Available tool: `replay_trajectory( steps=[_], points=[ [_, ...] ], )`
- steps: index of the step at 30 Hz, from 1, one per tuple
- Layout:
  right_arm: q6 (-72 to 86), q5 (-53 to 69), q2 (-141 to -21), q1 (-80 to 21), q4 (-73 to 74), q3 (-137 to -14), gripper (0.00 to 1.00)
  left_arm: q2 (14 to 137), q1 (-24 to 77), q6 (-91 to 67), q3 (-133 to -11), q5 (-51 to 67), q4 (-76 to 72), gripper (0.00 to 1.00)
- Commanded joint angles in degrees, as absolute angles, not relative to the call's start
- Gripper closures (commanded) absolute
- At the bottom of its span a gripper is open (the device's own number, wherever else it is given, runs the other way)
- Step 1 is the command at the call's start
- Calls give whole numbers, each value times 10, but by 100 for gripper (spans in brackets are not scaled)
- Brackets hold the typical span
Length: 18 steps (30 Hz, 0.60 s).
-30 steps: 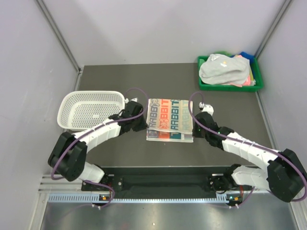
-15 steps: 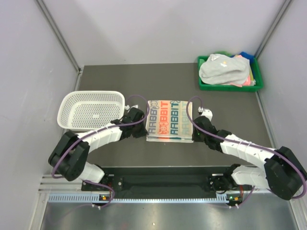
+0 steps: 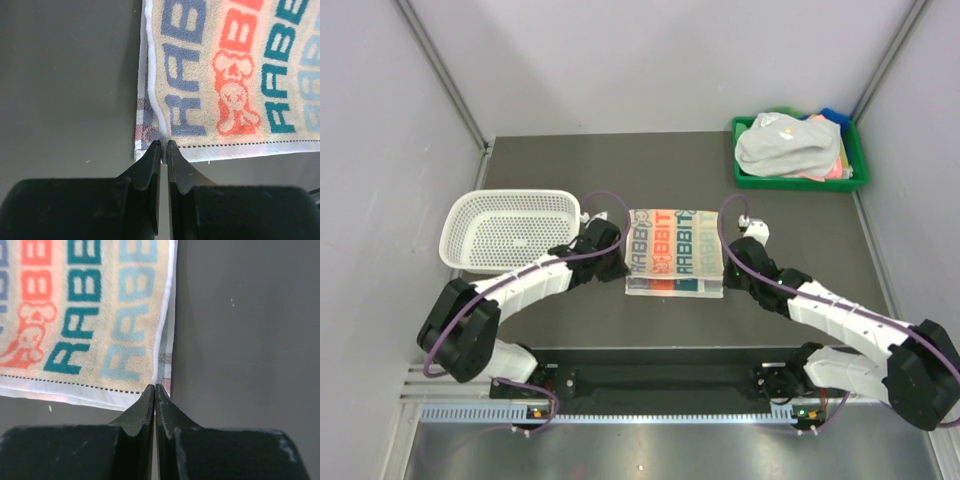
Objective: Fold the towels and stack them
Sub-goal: Fold the towel
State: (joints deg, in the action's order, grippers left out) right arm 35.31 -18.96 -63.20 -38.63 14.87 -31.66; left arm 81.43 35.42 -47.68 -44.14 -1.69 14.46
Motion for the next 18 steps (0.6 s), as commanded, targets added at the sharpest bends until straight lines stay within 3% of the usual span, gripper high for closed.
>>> replay_trajectory(
  steps=[1, 18],
  points=[
    [344, -221, -598, -393, 175, -345, 100, 777, 356, -465, -461, -38, 163, 100],
    [377, -188, -642, -395, 76, -244, 100, 816, 372, -489, -363, -21, 76, 100]
  ],
)
